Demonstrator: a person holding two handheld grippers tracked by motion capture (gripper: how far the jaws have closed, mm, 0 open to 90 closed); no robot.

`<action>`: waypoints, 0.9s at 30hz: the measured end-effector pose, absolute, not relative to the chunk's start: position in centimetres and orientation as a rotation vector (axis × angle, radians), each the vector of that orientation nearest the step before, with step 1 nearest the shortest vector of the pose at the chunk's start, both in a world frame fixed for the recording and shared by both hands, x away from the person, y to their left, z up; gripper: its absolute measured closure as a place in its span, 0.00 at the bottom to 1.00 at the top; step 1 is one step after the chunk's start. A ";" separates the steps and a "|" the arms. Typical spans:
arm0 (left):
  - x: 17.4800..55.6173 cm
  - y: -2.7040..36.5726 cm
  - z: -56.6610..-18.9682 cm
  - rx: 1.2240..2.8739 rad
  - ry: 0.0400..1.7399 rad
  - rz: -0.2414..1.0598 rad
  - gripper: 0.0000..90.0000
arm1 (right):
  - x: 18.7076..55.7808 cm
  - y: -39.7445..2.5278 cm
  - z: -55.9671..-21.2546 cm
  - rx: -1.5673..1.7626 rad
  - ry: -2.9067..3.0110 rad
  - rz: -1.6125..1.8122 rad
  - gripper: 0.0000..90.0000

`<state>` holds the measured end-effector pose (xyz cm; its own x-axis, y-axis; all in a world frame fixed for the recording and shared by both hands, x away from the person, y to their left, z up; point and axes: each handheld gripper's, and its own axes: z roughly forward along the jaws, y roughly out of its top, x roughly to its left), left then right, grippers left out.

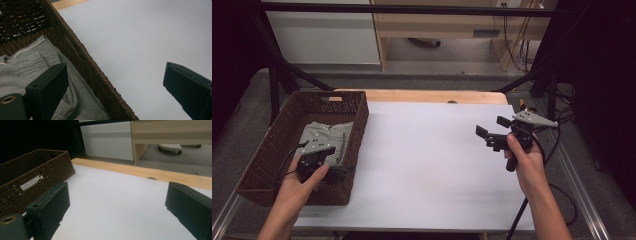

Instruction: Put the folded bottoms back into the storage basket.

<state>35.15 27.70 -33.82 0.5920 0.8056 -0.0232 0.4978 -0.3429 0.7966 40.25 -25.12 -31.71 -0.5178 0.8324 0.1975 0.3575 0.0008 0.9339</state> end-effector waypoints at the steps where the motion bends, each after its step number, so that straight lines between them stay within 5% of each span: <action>1: 35.2 27.7 -33.7 2.002 1.037 0.487 0.07 | 40.1 -25.3 -32.1 1.231 1.868 1.533 0.07; 27: 35.1 27.8 -34.2 2.012 1.045 0.465 0.07 | 36.0 -27.2 -39.4 1.330 1.909 1.475 0.07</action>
<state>35.12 27.78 -34.16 0.5905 0.8061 -0.0394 0.5103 -0.3351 0.7920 35.99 -27.25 -39.41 -0.4770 0.8464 0.2368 0.4424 -0.0016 0.8968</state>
